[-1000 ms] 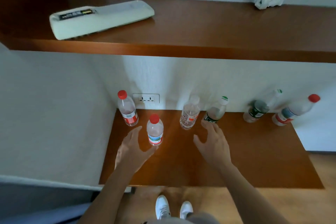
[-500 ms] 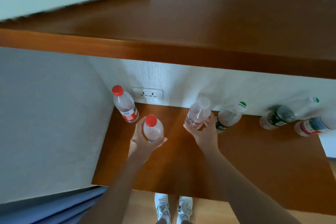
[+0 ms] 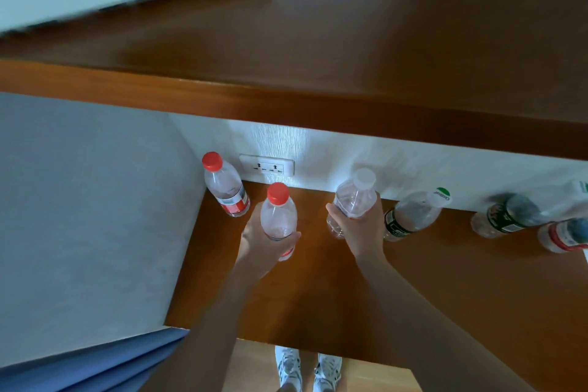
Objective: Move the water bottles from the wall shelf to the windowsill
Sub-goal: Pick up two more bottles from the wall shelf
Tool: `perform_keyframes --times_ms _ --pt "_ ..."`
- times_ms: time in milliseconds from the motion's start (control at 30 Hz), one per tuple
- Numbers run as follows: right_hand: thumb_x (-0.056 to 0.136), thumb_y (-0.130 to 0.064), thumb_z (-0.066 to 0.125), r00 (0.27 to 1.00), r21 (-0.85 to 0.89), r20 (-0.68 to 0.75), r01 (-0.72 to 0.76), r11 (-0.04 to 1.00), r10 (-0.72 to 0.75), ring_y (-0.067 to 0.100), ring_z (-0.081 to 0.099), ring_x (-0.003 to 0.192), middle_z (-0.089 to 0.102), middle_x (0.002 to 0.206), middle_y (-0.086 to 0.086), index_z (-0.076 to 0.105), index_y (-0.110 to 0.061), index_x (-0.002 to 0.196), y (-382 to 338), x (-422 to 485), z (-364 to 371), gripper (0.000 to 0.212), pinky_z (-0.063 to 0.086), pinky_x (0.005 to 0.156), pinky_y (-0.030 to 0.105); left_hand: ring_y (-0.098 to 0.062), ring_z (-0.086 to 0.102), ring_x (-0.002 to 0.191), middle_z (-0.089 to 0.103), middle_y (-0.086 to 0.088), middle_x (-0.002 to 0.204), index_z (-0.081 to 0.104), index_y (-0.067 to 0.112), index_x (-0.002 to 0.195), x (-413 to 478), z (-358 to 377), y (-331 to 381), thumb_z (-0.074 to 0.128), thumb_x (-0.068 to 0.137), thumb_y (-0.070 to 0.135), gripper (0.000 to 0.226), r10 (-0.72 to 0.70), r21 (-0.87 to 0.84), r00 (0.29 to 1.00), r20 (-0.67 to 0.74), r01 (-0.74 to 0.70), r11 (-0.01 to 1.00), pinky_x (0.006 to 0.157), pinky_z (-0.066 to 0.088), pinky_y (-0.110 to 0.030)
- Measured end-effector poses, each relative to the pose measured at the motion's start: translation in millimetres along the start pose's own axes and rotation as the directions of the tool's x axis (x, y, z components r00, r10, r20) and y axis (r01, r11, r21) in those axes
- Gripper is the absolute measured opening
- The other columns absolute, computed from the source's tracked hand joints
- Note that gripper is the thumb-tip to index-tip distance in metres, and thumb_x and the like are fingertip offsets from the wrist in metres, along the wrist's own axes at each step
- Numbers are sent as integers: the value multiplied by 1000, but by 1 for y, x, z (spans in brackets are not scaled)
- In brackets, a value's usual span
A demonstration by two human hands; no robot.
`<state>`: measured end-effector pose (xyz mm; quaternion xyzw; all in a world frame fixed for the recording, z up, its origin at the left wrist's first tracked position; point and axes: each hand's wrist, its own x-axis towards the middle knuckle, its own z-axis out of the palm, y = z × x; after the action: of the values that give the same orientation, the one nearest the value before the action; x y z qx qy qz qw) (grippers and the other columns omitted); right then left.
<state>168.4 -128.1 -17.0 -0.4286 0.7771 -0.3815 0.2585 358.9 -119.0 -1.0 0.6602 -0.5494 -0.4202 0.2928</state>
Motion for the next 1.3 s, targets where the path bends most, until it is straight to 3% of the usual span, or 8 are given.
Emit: perform_keyframes --times_ms 100,233,400,667,900,1033,1233,1300 --pt "71 -38 88 999 40 18 45 998 -45 17 57 112 60 126 7 45 -9 138 -15 -4 -9 85 42 89 13 -13 50 105 48 10 114 37 24 136 -2 -4 15 85 73 22 79 29 -1 999 -20 -29 1000 85 45 -22" --pt "69 -39 89 994 141 5 104 984 -106 10 52 111 56 123 -5 45 -14 138 -45 -10 -29 86 39 82 0 -9 56 95 53 15 104 40 32 124 -7 -17 44 86 71 19 71 52 -100 998 -37 -56 993 76 48 -14" --pt "60 -57 79 986 192 13 162 968 -168 16 58 106 62 119 -1 48 -19 132 -71 -20 -62 86 58 88 33 -10 57 92 52 20 101 40 33 122 -20 -32 81 85 73 20 68 97 -139 991 -92 -109 984 66 45 -6" --pt "70 -42 87 976 194 -15 217 957 -218 8 58 89 58 105 -14 48 -24 126 -93 -36 -87 70 48 72 11 -17 56 107 55 8 112 38 36 121 -48 -44 112 84 72 33 67 117 -207 985 -130 -142 968 80 49 -26" --pt "68 -44 87 953 354 101 232 906 -284 9 63 98 62 107 -14 48 -30 122 -118 -60 -69 68 56 81 22 -21 66 102 65 0 109 51 20 126 -72 -70 97 84 68 38 69 126 -290 969 -211 -186 939 79 59 -25" --pt "62 -61 78 893 440 250 239 866 -374 9 63 108 63 116 -12 48 -33 127 -130 -79 -54 77 55 90 27 -13 69 94 70 5 100 57 25 117 -98 -91 88 84 69 35 56 91 -344 942 -324 -207 916 68 55 -15" --pt "68 -48 83 655 572 492 254 780 -574 -6 62 110 62 120 -19 46 -37 132 -149 -124 -31 75 56 81 14 -12 70 88 71 8 91 58 28 109 -170 -117 59 86 68 38 51 -74 -368 788 -612 -200 908 68 55 -19" --pt "70 -44 85 660 585 475 256 770 -581 -2 64 109 63 118 -18 46 -39 131 -148 -126 -31 73 56 80 16 -14 69 89 70 3 94 58 21 113 -179 -118 57 84 66 38 56 -79 -357 773 -630 -198 913 69 55 -18"
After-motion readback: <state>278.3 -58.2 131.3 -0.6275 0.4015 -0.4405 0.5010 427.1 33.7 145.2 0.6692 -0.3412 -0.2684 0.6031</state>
